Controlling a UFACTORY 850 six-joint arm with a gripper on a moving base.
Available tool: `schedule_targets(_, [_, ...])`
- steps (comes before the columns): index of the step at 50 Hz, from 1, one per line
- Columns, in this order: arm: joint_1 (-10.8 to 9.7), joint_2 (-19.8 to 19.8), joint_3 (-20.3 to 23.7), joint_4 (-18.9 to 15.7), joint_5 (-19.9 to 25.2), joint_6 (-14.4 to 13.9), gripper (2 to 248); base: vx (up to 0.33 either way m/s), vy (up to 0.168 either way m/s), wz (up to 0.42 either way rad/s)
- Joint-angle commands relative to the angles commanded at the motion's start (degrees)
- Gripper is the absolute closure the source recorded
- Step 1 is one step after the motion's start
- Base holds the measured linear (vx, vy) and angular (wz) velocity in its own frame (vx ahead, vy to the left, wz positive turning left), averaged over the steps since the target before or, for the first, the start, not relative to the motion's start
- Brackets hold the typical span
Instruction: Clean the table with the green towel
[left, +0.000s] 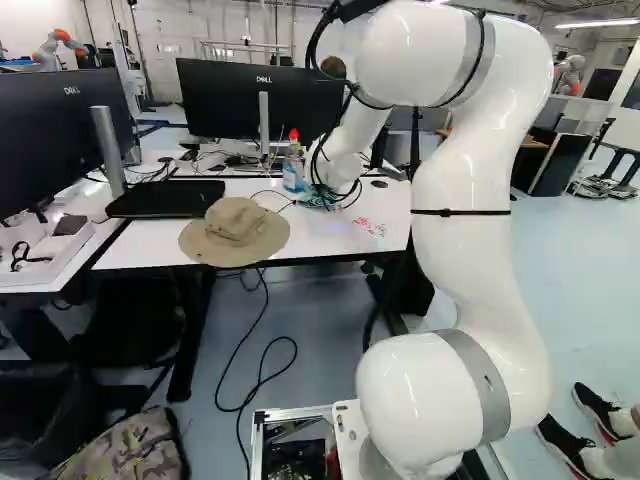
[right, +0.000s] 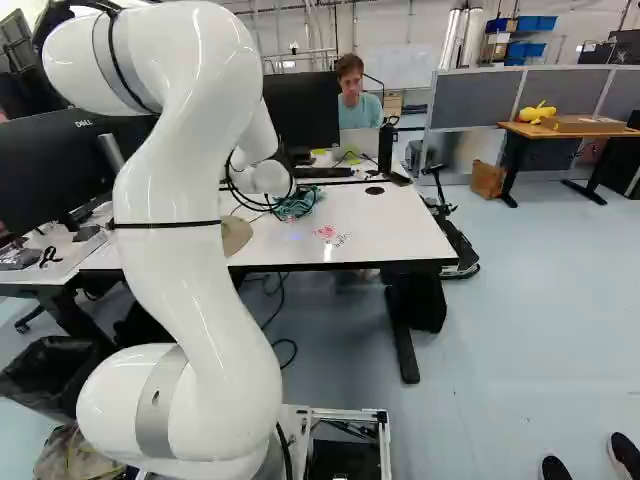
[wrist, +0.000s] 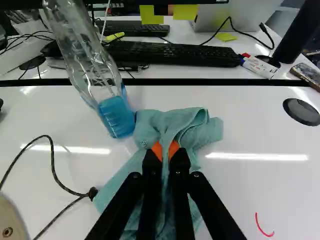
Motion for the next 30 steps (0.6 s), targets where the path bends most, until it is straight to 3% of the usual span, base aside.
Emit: schedule_targets(30, [0.0, 4.04, 0.87, 0.0, 0.0, 0.0, 217, 0.0, 0.0, 0.0])
